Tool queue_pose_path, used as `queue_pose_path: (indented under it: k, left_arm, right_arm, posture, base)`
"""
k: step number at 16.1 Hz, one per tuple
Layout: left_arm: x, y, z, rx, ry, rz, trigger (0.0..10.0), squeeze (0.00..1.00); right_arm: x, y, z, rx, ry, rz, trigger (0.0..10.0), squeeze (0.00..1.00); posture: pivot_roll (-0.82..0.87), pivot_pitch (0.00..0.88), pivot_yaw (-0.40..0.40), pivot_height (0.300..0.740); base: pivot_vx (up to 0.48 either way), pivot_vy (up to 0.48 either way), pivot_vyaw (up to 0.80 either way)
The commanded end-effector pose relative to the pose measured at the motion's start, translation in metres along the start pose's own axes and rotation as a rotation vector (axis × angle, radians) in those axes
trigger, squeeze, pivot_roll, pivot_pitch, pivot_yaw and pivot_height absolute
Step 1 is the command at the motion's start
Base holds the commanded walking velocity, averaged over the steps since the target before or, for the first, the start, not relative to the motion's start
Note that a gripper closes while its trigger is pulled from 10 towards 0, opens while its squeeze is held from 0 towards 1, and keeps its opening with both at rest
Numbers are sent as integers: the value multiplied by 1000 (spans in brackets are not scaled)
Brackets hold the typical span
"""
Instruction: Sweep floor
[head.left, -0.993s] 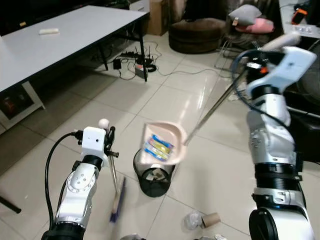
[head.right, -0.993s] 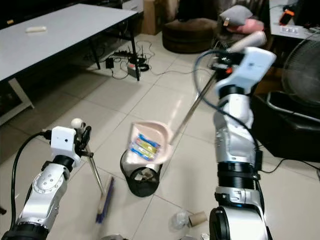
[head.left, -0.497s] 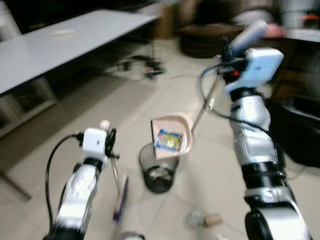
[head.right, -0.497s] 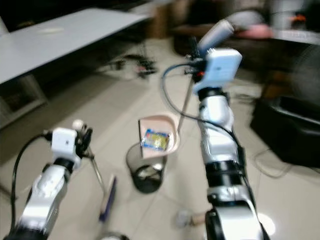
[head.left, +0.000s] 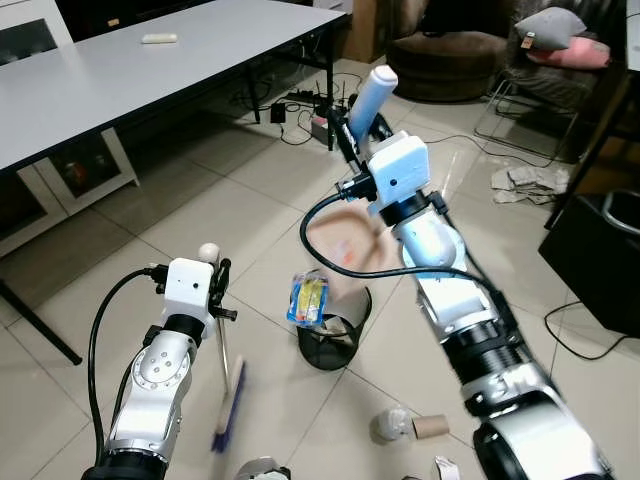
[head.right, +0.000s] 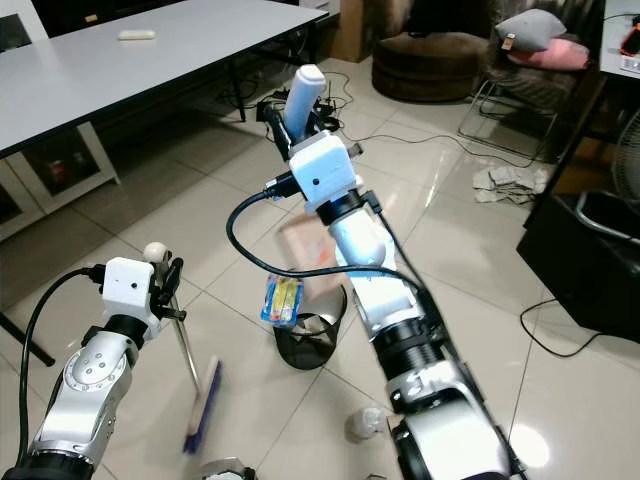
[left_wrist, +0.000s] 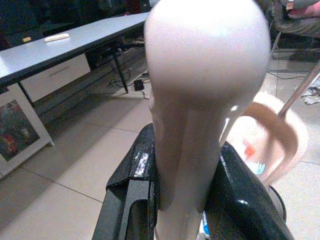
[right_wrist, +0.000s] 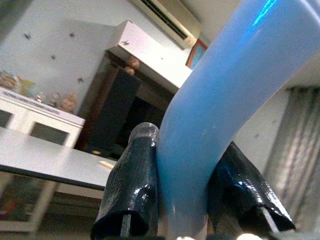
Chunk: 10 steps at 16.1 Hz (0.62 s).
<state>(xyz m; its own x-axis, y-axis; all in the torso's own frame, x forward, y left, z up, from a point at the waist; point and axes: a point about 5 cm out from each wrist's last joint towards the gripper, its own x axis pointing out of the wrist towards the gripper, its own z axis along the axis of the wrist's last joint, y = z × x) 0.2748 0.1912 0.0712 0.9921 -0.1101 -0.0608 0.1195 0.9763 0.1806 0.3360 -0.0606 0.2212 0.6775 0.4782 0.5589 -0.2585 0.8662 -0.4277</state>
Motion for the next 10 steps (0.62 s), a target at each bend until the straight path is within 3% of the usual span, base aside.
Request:
queue_pose_path:
  k: [1,7,8,9,10]
  left_arm:
    - [3,3,9,25,-36,6,10000,0]
    - [5,2,9,21,-32,0,10000,0]
    - [7,-1,7,12,-25,-21,10000,0]
    - [7,-2,6,13,-17,-34,10000,0]
    - [9,-9,1,19,4,-94,10000,0]
  right_arm:
    - [9,-3,12,-46,-80,-8,10000,0]
    - [5,-42,17,-159,-104,-145,10000,0]
    - [-3,-63,20,-233,-80,-212,10000,0]
    - [-7,-69,20,-255,-59,-232,10000,0]
    - [-30,-86,7,-310,69,-290,10000,0]
  posture:
    - [53,12,61,740]
    - [40,18,74,740]
    - [16,24,84,740]
    - [12,24,85,740]
    - [-5,17,85,740]
  base:
    - [0,0,0]
    - [0,0,0]
    - [0,0,0]
    - [0,0,0]
    - [0,0,0]
